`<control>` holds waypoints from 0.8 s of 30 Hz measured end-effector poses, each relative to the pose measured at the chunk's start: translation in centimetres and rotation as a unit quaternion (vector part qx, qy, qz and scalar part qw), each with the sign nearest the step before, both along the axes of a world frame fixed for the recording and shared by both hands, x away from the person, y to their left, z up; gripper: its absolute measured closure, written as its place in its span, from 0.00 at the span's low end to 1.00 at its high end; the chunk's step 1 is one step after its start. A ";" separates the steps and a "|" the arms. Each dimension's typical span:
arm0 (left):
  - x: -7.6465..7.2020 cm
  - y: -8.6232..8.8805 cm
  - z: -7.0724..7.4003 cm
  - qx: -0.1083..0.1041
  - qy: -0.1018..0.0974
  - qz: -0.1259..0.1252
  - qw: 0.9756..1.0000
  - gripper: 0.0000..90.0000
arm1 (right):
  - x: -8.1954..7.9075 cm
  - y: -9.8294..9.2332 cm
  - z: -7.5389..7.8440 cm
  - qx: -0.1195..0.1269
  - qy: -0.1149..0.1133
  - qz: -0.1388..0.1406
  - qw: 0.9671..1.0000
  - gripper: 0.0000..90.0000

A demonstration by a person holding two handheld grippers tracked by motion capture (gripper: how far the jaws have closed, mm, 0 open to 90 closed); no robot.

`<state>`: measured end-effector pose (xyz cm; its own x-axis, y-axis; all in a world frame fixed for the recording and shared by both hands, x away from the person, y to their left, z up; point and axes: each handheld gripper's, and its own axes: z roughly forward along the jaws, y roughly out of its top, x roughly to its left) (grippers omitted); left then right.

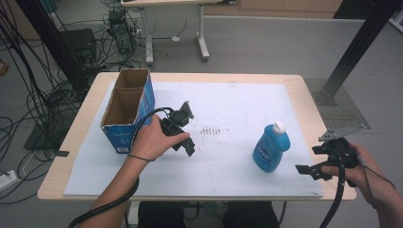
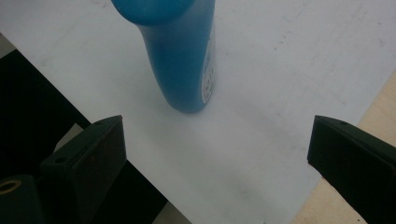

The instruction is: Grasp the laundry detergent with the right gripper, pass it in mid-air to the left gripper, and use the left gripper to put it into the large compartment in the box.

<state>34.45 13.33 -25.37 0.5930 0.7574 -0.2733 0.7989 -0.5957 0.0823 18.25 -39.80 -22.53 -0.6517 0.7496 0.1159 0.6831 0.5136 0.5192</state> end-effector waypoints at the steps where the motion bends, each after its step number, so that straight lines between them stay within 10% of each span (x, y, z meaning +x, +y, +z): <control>1: 0.0 0.0 0.0 0.000 0.000 0.000 1.000 0.08 | -0.1 0.2 -0.2 0.000 -0.001 -0.001 1.000 0.05; 24: -0.1 0.0 0.0 0.002 0.000 0.002 1.000 0.08 | -1.9 1.3 -2.0 0.007 -0.028 -0.016 0.999 0.05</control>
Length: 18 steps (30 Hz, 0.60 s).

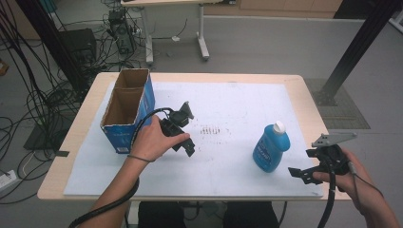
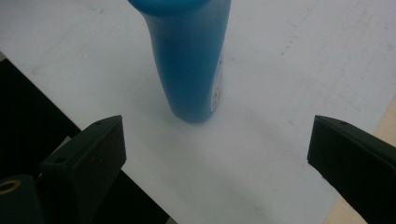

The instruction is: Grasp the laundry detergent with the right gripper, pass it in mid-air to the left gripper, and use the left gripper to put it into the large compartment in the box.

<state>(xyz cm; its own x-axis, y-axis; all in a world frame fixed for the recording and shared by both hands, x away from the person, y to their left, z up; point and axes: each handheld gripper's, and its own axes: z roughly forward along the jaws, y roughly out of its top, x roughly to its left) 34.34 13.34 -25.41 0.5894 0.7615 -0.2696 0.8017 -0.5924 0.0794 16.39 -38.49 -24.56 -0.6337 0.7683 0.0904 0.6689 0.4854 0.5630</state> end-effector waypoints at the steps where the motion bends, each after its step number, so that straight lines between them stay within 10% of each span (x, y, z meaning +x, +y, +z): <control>1: 0.0 0.0 0.0 0.000 0.001 0.000 1.000 0.08 | -0.3 0.2 -0.1 -0.001 -0.005 0.001 1.000 0.04; 18: 0.0 0.4 -0.4 -0.008 0.005 0.009 1.000 0.08 | -1.4 0.8 -1.3 0.000 -0.016 -0.008 1.000 0.05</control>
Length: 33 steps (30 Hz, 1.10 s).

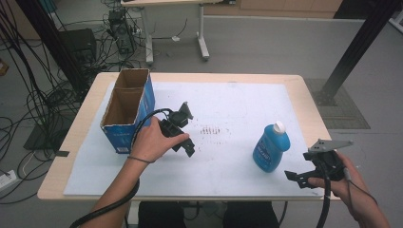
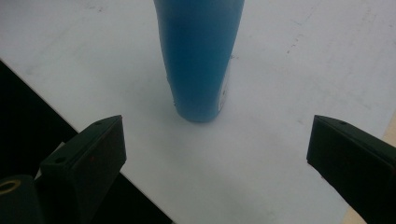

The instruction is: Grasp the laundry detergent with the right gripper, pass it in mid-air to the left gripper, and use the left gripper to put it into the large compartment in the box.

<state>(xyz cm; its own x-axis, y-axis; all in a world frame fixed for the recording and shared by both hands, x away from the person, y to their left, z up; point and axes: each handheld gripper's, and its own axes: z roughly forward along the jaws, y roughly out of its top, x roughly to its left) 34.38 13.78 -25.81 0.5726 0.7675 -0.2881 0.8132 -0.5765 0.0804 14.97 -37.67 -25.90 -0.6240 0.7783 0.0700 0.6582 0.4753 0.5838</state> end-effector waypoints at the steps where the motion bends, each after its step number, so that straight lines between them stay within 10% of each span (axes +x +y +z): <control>1: -0.1 0.0 0.0 0.001 -0.002 0.001 1.000 0.08 | 0.0 0.0 -0.1 0.000 -0.001 0.000 1.000 0.05; 33: -0.6 -0.1 0.1 0.006 -0.013 0.007 1.000 0.07 | -1.3 0.7 -3.0 0.008 -0.023 -0.017 1.000 0.06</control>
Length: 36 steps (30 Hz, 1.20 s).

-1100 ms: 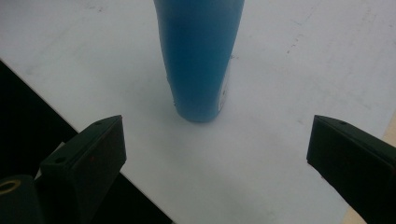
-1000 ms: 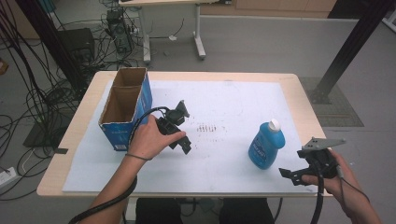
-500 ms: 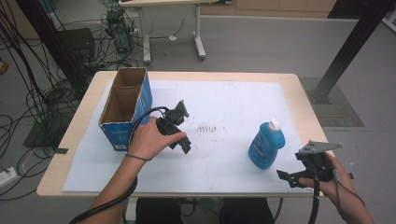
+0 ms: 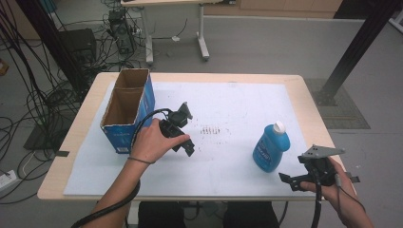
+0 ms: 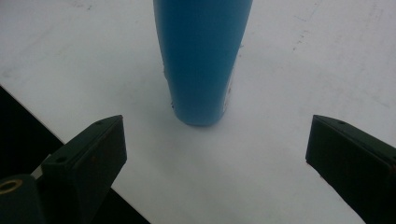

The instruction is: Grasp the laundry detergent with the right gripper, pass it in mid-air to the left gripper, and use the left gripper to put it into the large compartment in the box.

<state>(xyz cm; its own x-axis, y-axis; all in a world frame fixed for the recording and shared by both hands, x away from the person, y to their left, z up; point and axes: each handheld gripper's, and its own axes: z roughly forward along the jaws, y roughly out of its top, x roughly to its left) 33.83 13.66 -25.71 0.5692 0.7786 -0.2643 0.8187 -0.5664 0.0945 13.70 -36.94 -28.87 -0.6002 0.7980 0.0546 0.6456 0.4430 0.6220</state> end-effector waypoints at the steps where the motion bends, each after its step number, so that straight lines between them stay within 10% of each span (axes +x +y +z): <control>1: 0.0 0.0 0.0 0.000 -0.001 0.000 1.000 0.07 | -0.1 0.0 -0.2 0.001 -0.003 0.000 1.000 0.06; 36: -0.2 0.0 -0.3 -0.007 0.001 -0.001 1.000 0.07 | -1.6 0.3 -4.3 0.059 -0.041 -0.016 0.997 0.05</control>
<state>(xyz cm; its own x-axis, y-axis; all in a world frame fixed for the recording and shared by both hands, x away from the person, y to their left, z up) 33.67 13.61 -25.97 0.5702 0.7735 -0.2767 0.8178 -0.5666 0.1014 12.05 -36.68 -33.13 -0.5804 0.8081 0.1004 0.6030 0.3436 0.7200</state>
